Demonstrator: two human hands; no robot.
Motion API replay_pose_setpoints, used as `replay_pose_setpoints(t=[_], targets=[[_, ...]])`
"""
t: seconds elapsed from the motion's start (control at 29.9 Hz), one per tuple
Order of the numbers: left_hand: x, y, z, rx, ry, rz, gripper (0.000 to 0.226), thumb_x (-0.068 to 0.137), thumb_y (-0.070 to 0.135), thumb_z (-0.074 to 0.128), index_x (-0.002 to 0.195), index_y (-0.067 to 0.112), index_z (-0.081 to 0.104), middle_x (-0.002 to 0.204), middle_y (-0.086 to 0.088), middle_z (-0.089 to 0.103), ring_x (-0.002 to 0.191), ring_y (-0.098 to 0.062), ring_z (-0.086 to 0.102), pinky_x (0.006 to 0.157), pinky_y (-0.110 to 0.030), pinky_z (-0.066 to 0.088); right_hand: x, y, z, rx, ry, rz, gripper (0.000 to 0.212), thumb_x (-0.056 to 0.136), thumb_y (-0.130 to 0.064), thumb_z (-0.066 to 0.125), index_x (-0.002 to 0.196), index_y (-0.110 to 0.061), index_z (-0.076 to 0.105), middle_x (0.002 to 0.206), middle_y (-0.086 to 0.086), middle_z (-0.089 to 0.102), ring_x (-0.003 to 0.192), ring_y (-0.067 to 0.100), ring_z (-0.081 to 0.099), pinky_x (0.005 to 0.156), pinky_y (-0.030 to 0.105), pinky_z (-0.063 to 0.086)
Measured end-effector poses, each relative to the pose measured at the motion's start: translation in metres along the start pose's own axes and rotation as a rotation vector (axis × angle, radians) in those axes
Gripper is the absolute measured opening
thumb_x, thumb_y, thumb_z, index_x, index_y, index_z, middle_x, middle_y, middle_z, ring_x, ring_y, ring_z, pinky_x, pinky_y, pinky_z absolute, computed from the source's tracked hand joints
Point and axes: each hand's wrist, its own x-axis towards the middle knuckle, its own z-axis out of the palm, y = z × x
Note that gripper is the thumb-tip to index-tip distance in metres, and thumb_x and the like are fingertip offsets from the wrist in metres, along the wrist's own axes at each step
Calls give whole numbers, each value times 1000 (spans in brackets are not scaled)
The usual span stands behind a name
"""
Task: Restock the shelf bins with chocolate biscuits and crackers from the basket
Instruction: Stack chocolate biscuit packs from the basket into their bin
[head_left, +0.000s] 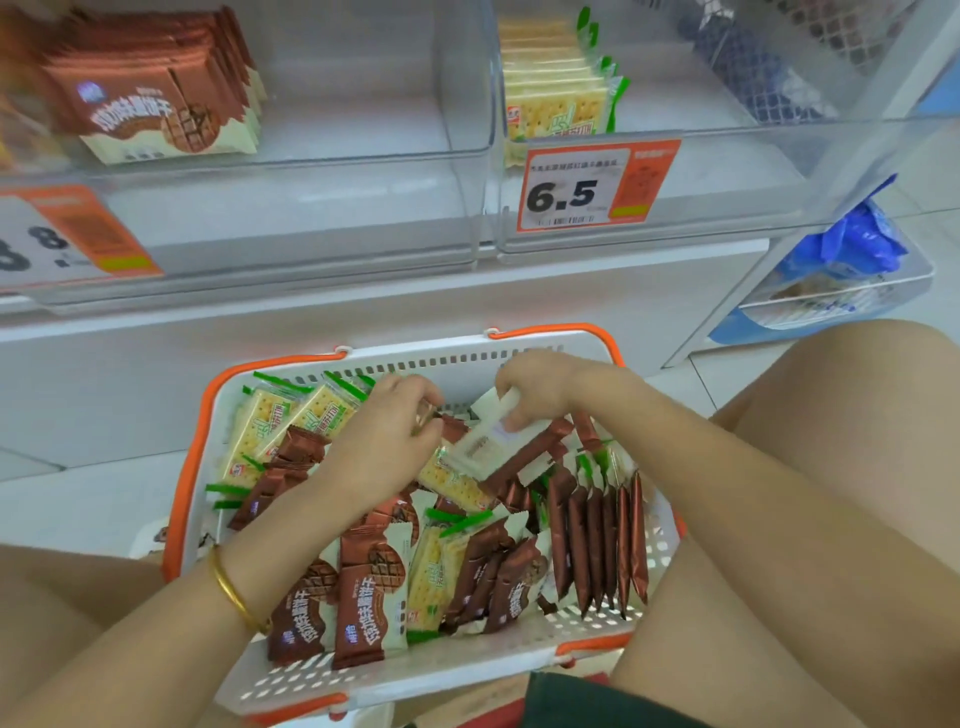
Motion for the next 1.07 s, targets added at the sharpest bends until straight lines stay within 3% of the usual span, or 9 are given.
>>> replay_pose_setpoints(t=[0.07,0.13,0.27,0.4,0.5,0.6,0.7,0.84,1.07], targets=[[-1,8,-5,-229,-48,-175,19,98,26,47,112,13,47,102,-7,60,79,-13,63,63,-27,52,-16,-10,-17,78,142,13,23,87,-29,67,93,-12,54,89,-4,54,92,23,51,65,26,39],[-2,16,-12,-618,-151,-401,27,99,35,44,111,11,43,106,-15,59,83,-23,68,69,-37,59,-30,-26,-22,167,304,4,26,85,-31,68,87,-17,47,86,-7,53,88,21,50,58,25,34],[-4,18,-27,-1173,-142,-536,24,99,29,46,99,8,57,97,-19,67,87,-31,69,78,-43,57,-46,-62,-10,303,326,-149,30,77,-30,76,93,-16,54,97,2,61,90,20,57,72,31,44],[-10,7,-40,-1050,-102,-479,18,95,-2,44,94,6,60,73,-7,70,66,-19,67,60,-33,55,-57,-67,-17,499,62,-196,35,81,-20,74,114,-18,62,115,-8,59,104,14,60,87,27,50],[-15,-3,-56,-1011,-175,-456,18,94,-5,43,94,3,59,78,-10,69,67,-19,65,64,-34,56,-56,-61,-31,572,305,-138,19,89,-11,63,108,-12,63,103,-5,61,94,17,60,64,8,45],[-24,-12,-73,-911,-255,-380,23,93,-5,44,112,1,55,99,-22,67,79,-26,64,76,-38,53,-50,-62,-40,523,426,-124,35,91,-21,62,123,-10,54,117,3,57,103,16,56,77,14,42],[-32,-14,-88,-862,-318,-318,29,93,-5,45,119,3,53,113,-28,61,88,-30,61,73,-35,55,-50,-75,-46,662,318,-170,42,91,-26,60,130,-14,49,119,3,58,100,13,59,82,19,49],[-39,-11,-113,-888,-290,-211,26,93,-5,43,113,6,56,103,-19,65,84,-24,63,74,-31,56,-50,-96,-59,885,109,-288,21,91,-12,60,111,-15,56,93,0,70,77,10,68,63,22,57],[-48,1,-171,-821,-133,-96,23,94,-3,43,113,-3,56,98,-17,65,75,-18,63,64,-23,55,-60,-130,-99,1048,174,-418,21,79,-7,67,96,-11,56,85,8,67,68,15,66,51,22,56]])
